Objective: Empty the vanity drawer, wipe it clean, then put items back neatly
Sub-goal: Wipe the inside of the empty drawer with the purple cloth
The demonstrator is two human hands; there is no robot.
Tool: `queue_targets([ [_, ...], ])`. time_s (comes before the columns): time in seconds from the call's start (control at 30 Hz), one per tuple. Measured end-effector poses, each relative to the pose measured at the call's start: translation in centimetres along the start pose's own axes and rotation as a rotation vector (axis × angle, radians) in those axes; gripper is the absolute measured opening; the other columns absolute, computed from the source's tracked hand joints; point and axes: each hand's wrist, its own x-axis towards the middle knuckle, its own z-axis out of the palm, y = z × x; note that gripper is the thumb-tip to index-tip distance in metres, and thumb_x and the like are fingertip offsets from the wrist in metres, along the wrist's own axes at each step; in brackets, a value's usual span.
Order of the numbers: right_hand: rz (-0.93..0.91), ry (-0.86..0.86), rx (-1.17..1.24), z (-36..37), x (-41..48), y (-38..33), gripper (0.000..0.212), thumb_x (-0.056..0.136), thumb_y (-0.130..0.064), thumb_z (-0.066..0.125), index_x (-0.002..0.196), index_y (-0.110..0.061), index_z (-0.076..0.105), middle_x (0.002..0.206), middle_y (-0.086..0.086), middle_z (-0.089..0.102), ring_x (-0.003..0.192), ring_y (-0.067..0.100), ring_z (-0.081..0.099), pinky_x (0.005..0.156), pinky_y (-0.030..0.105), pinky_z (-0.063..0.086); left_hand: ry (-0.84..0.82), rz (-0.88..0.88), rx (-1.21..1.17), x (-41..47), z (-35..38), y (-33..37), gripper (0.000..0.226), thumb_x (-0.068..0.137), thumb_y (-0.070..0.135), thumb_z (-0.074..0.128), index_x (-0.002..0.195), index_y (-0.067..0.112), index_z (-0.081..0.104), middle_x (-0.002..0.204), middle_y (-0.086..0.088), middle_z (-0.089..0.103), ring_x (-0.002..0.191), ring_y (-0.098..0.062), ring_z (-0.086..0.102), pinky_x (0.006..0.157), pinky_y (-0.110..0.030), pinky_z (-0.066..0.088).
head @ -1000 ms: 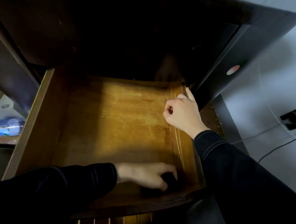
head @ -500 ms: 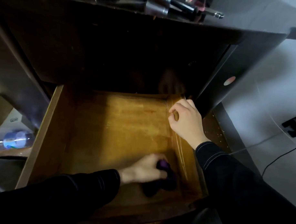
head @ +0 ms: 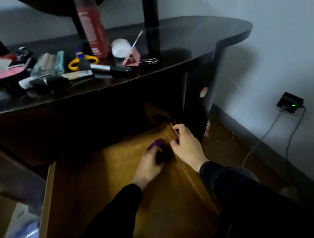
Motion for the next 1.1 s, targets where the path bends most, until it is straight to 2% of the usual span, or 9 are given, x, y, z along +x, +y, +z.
queue_targets([
  [0.17,0.018,0.013,-0.018,0.3,0.1,0.1,0.047,0.097,-0.028,0.059,0.139,-0.025,0.039,0.133,0.001,0.053,0.087,0.018,0.065,0.071,0.031,0.054,-0.050,0.095,0.250,-1.6,4.3,0.2,0.048,0.068,0.020,0.064,0.116,0.020,0.057,0.121,0.001,0.056,0.116,-0.018,0.045,0.105,-0.032,0.040],
  [0.37,0.015,0.023,-0.013,0.4,0.1,0.1,0.045,0.096,-0.026,0.058,0.137,-0.023,0.039,0.127,0.002,0.054,0.073,0.015,0.057,0.063,0.028,0.045,-0.250,0.373,0.186,-5.5,3.5,0.1,0.039,0.068,0.016,0.060,0.106,0.015,0.060,0.110,0.000,0.061,0.110,-0.017,0.049,0.094,-0.025,0.042],
  [0.47,0.033,0.032,0.008,0.5,0.0,0.2,0.045,0.096,-0.027,0.059,0.137,-0.023,0.040,0.124,0.001,0.055,0.075,0.015,0.058,0.064,0.029,0.045,-0.219,0.405,0.287,-5.9,2.5,-1.0,0.045,0.072,0.026,0.061,0.116,0.021,0.058,0.119,0.005,0.058,0.112,-0.017,0.047,0.094,-0.027,0.042],
  [0.6,0.121,0.018,0.118,0.4,0.0,0.4,0.043,0.096,-0.033,0.059,0.135,-0.024,0.042,0.111,-0.006,0.059,0.073,0.012,0.062,0.061,0.028,0.045,-0.111,0.089,0.235,-2.5,0.6,-1.6,0.041,0.085,0.030,0.064,0.125,0.027,0.056,0.122,0.006,0.057,0.113,-0.019,0.049,0.095,-0.035,0.046],
  [0.73,0.129,0.016,0.101,0.5,0.1,0.4,0.034,0.097,-0.035,0.057,0.128,-0.026,0.045,0.103,-0.008,0.057,0.066,0.010,0.060,0.058,0.028,0.043,0.138,-0.217,-0.162,3.4,-0.4,-1.8,0.033,0.086,0.011,0.072,0.114,0.024,0.061,0.103,0.012,0.067,0.104,-0.015,0.065,0.082,-0.015,0.048],
  [0.87,0.089,0.019,0.061,0.4,0.0,-0.2,0.024,0.097,-0.033,0.055,0.117,-0.025,0.044,0.103,-0.005,0.054,0.073,0.014,0.060,0.065,0.034,0.052,0.351,-0.529,-0.470,8.9,-0.5,-2.2,0.025,0.092,0.024,0.072,0.114,0.023,0.061,0.109,0.010,0.062,0.104,-0.017,0.060,0.088,-0.030,0.048],
  [0.93,0.074,0.027,0.029,0.4,-0.1,-0.4,0.022,0.097,-0.032,0.055,0.114,-0.023,0.044,0.104,-0.003,0.054,0.078,0.016,0.061,0.069,0.035,0.055,0.354,-0.571,-0.458,10.8,0.2,-2.1,0.018,0.094,0.030,0.069,0.109,0.023,0.062,0.113,0.006,0.059,0.106,-0.020,0.059,0.096,-0.039,0.050],
  [1.0,0.073,0.041,0.007,0.4,0.0,-0.3,0.023,0.098,-0.031,0.054,0.116,-0.022,0.044,0.108,-0.002,0.054,0.082,0.017,0.060,0.069,0.031,0.052,0.330,-0.575,-0.469,11.3,1.4,-1.4,0.007,0.095,0.021,0.067,0.095,0.024,0.061,0.110,-0.004,0.066,0.092,-0.021,0.063,0.085,-0.040,0.054],
  [1.1,0.064,0.036,0.013,0.4,0.2,-0.1,0.023,0.098,-0.030,0.054,0.117,-0.020,0.044,0.109,-0.001,0.053,0.084,0.018,0.059,0.069,0.030,0.049,0.330,-0.420,-0.444,10.0,2.4,-1.0,0.020,0.092,0.002,0.065,0.107,0.015,0.063,0.104,-0.009,0.068,0.091,-0.024,0.064,0.079,-0.037,0.053],
])
